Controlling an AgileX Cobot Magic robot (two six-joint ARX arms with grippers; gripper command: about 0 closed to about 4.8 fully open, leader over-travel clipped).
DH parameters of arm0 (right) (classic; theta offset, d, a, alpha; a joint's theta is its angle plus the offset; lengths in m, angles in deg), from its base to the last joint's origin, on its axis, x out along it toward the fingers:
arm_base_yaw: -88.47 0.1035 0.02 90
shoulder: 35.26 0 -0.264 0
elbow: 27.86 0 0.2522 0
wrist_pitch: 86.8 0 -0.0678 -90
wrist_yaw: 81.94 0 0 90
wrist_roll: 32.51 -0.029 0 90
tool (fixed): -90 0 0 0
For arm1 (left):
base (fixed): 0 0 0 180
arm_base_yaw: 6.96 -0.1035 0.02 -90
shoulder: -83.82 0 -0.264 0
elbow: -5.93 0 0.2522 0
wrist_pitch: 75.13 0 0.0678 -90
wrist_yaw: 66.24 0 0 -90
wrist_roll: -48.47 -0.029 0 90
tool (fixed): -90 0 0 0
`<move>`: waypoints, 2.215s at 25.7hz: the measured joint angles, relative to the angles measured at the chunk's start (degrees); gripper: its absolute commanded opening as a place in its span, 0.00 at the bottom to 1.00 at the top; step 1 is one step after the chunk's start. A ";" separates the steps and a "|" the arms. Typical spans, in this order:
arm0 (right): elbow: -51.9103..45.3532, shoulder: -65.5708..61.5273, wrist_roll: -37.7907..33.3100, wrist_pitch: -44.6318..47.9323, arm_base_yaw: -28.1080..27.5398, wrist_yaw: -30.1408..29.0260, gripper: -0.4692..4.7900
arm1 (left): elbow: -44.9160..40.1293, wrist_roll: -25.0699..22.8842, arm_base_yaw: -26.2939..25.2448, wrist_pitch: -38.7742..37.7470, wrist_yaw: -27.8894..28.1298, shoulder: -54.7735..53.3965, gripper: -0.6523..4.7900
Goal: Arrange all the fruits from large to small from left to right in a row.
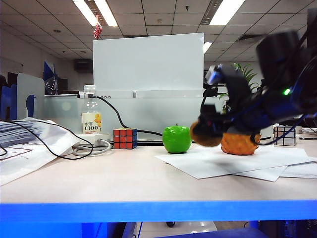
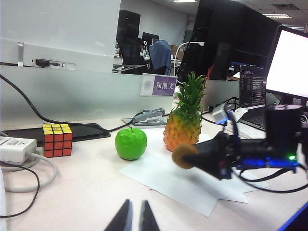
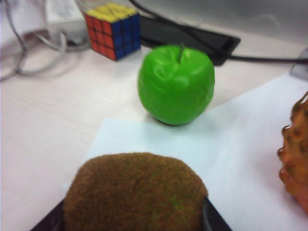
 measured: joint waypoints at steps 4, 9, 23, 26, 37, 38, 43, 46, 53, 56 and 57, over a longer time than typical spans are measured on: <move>-6.51 8.44 -0.17 -0.39 0.04 1.44 0.08 | 0.00 0.00 0.00 0.00 -0.02 0.00 0.19; -16.50 20.79 -0.94 -0.59 -0.02 6.95 0.08 | 0.00 0.04 0.00 -0.02 0.00 0.00 0.19; -30.38 30.51 -4.07 -1.60 2.08 16.68 0.08 | 0.00 0.90 0.00 0.07 0.00 0.00 0.19; -31.43 30.51 -4.11 -1.64 2.10 19.50 0.08 | 0.00 1.27 0.00 0.09 -0.02 0.00 0.19; -33.86 30.51 -5.14 -1.81 2.10 24.13 0.24 | 0.00 1.31 0.00 0.17 0.00 0.00 0.19; -33.86 30.51 -5.14 -1.81 2.10 24.13 0.35 | 0.00 1.31 0.00 0.17 0.00 0.00 0.19; -33.86 30.51 -5.20 -1.81 2.10 24.13 0.66 | 0.00 1.31 0.00 0.17 -0.02 0.00 0.19; -33.86 30.51 -5.33 -1.81 2.10 24.13 0.83 | 0.00 1.31 0.00 0.17 0.00 0.00 0.19; -33.88 30.51 -5.35 -1.36 2.10 24.15 1.00 | 0.00 1.31 0.00 0.17 -0.02 0.00 0.19; -33.88 30.51 -5.14 2.12 2.10 25.31 1.00 | 0.00 1.31 0.00 0.17 -0.02 0.00 0.19; -33.88 30.51 -4.09 4.35 2.05 26.14 1.00 | 0.00 1.31 0.00 0.17 -0.02 0.00 0.19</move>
